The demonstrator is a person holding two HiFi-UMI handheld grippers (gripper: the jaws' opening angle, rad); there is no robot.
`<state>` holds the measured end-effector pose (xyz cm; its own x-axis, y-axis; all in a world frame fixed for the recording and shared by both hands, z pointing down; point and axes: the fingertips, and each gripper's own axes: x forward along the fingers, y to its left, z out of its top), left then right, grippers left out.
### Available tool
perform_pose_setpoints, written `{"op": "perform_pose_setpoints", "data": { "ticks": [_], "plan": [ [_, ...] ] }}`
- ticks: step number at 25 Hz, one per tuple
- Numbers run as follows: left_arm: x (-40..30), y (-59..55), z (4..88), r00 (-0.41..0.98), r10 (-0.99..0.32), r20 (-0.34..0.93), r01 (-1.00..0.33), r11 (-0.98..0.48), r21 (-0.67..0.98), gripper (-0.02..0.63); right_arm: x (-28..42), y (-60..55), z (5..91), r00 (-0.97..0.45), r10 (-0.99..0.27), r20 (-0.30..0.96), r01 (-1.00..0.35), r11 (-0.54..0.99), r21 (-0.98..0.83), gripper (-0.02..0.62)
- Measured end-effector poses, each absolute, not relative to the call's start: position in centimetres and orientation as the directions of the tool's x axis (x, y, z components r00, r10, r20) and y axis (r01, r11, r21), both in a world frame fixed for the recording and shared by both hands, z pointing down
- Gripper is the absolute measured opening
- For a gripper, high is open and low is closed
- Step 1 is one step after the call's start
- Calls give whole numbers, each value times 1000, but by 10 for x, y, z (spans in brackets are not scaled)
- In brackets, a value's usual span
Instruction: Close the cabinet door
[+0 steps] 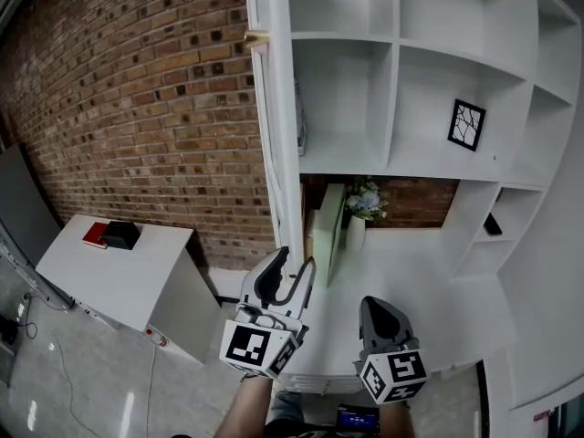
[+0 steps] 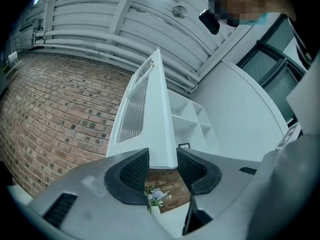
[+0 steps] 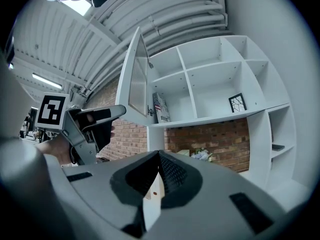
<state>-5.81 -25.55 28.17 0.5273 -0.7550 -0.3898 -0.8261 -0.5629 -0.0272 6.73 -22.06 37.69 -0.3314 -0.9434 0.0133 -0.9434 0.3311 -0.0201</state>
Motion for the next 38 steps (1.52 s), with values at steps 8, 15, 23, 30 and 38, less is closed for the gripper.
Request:
{"op": "perform_pose_setpoints", "data": {
  "ticks": [8,15,23,30,38],
  "plan": [
    [-40,-259,280,558,-746,-364,-811,-583,-50,170,70,-223,378,-324,-946,18,-946,323,-23,1],
    [-20,-262,280,599,-721,-347,-783,-619,-67,172,84,-223,380,-295,-956,15,-955,294,-29,1],
    [14,-277,280,619,-708,-341,-771,-631,-88,172,115,-222,391,-230,-973,32,-973,228,-40,1],
    [52,-306,279,663,-673,-329,-739,-659,-140,173,141,-228,400,-185,-981,53,-982,182,-49,1],
    [56,-354,268,620,-703,-349,-771,-629,-102,164,155,-244,409,-168,-983,77,-985,164,-53,1]
  ]
}}
